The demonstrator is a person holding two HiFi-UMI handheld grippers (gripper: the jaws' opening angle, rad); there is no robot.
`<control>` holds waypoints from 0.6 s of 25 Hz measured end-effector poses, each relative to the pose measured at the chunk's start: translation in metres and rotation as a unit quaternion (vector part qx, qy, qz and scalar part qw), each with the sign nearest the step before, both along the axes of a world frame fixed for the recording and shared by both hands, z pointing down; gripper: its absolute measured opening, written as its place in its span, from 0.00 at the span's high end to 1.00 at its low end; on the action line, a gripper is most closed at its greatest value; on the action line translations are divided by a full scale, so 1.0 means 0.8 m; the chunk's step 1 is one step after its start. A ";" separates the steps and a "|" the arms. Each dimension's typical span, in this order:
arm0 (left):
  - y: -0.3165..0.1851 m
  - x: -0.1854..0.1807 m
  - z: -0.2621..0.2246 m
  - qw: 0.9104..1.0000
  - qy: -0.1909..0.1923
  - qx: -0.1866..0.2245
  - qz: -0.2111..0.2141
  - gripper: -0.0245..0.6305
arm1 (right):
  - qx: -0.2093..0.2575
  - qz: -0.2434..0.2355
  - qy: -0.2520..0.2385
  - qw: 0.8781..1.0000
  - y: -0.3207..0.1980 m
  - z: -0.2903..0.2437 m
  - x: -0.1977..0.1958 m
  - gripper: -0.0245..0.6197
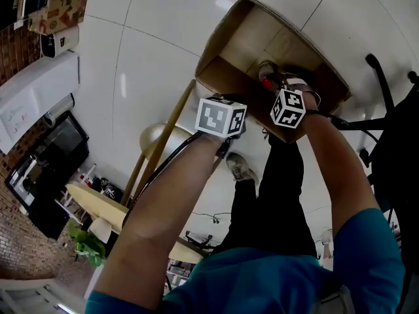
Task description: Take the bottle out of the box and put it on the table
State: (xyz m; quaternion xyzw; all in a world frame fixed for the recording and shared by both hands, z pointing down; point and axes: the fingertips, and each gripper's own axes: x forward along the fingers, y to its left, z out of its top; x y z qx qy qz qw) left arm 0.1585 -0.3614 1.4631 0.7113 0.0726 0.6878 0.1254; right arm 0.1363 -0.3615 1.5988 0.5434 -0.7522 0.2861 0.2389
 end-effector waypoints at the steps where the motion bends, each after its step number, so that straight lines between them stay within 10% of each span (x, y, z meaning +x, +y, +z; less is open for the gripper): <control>1: -0.002 -0.006 0.009 1.000 -0.001 0.002 0.001 0.96 | 0.001 0.000 0.006 1.000 -0.003 0.005 -0.006 0.64; 15: -0.014 -0.008 0.029 1.000 -0.001 -0.015 -0.017 0.96 | -0.002 0.003 0.040 0.999 -0.020 0.018 -0.014 0.61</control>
